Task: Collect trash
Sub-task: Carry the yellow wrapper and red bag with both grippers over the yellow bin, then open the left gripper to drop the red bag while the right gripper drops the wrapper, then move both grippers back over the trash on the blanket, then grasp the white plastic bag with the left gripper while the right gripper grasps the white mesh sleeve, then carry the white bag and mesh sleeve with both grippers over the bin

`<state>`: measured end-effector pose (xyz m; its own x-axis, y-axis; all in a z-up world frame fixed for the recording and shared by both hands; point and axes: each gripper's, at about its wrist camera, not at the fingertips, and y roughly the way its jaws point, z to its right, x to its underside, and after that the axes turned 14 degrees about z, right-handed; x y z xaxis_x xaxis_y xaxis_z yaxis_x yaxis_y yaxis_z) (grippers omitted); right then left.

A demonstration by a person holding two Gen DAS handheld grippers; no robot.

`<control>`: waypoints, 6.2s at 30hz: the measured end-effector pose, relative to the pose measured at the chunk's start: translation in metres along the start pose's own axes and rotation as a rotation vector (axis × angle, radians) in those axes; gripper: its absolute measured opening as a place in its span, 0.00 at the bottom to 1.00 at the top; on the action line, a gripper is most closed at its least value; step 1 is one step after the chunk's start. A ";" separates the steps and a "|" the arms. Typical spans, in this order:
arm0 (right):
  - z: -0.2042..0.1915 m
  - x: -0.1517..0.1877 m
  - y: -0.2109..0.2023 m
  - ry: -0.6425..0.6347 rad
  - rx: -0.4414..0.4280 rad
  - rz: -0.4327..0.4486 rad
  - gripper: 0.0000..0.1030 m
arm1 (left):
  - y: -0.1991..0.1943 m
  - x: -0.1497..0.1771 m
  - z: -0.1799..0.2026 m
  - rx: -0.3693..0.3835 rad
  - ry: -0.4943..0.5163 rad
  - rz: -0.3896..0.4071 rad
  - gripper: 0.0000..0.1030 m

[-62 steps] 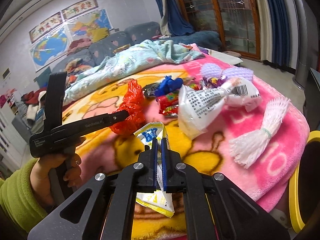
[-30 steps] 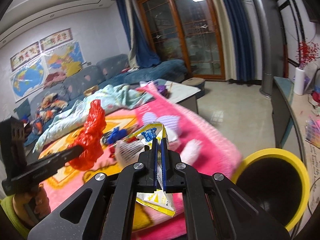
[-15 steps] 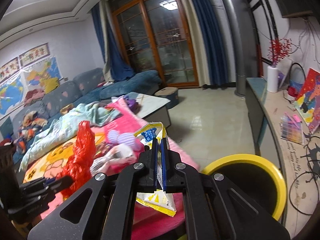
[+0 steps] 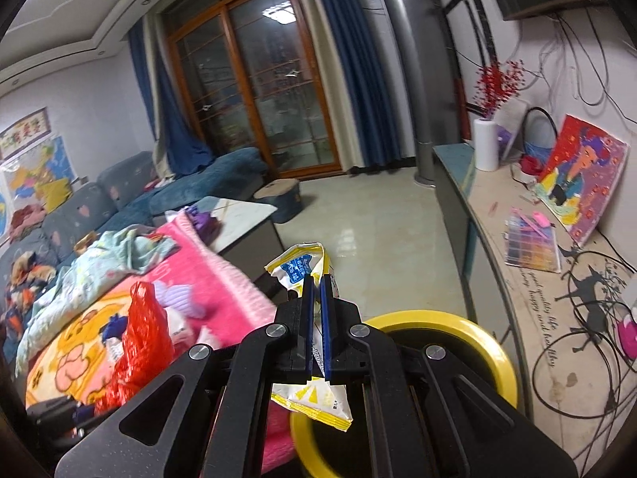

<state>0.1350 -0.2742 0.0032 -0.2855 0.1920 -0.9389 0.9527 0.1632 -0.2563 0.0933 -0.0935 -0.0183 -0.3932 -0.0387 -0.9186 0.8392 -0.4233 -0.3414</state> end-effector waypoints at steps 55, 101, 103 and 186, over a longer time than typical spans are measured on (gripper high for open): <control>0.008 0.016 0.017 -0.003 0.010 -0.071 0.45 | 0.030 -0.006 -0.013 -0.101 -0.024 0.098 0.89; -0.153 0.071 0.000 -0.214 -0.326 -0.137 0.60 | -0.072 -0.004 -0.162 -0.457 -0.248 0.226 0.89; -0.157 0.078 0.006 -0.222 -0.328 -0.158 0.60 | -0.070 -0.001 -0.167 -0.455 -0.260 0.210 0.89; -0.078 0.043 0.029 -0.072 -0.275 -0.212 0.14 | -0.057 0.004 -0.128 -0.161 -0.301 0.081 0.24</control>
<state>0.1427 -0.1857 -0.0267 -0.4569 0.0591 -0.8875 0.8065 0.4485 -0.3853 0.0918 0.0465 -0.0280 -0.3956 -0.3422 -0.8523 0.9114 -0.2606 -0.3184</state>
